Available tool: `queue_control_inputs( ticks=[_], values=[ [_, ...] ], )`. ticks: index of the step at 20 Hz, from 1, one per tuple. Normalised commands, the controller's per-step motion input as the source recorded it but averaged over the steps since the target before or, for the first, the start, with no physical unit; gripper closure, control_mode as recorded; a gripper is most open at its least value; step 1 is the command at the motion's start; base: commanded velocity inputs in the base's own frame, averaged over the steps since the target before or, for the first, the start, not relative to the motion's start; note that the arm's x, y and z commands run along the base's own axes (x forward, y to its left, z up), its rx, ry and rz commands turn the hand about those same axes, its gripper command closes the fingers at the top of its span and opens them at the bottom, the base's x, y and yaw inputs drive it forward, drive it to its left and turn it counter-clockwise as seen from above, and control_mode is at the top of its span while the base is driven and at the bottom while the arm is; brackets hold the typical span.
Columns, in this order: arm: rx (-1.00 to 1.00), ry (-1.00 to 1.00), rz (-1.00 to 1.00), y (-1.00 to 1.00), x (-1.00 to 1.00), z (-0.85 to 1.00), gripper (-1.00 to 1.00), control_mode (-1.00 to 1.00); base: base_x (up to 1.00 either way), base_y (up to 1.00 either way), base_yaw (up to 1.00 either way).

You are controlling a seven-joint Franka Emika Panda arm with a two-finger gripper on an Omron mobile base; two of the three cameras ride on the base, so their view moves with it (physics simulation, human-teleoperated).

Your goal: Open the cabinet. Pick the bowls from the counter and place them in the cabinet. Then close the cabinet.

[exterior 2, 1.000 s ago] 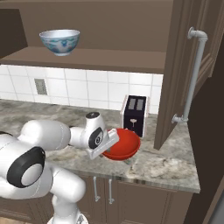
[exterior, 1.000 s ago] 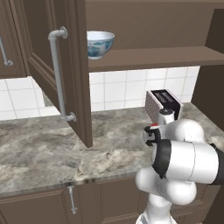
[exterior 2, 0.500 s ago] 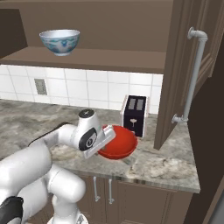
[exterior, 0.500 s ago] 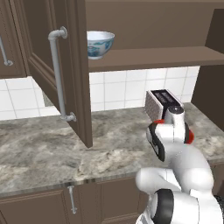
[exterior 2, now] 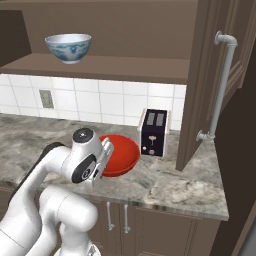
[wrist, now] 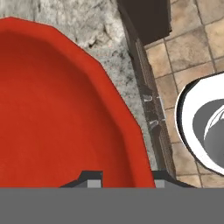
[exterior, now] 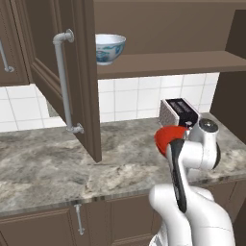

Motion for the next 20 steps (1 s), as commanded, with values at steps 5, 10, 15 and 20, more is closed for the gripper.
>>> queue_control_inputs(
  ticks=[5, 10, 15, 20],
  values=[
    [0.0, 0.02, 0.14, 0.0, -0.43, 0.6, 1.0, -1.0, 0.0, 0.0, 0.0],
    [0.0, 0.0, 0.0, -0.03, -0.41, 0.73, 1.0, -1.0, 0.0, 0.0, 0.0],
    [0.0, -0.05, 0.0, 0.0, -0.41, 0.69, 1.0, -1.0, 0.0, 0.0, 0.0],
    [0.0, -0.24, 0.03, -0.04, -0.51, 0.68, 1.0, -1.0, 0.0, 0.0, 0.0]
  ],
)
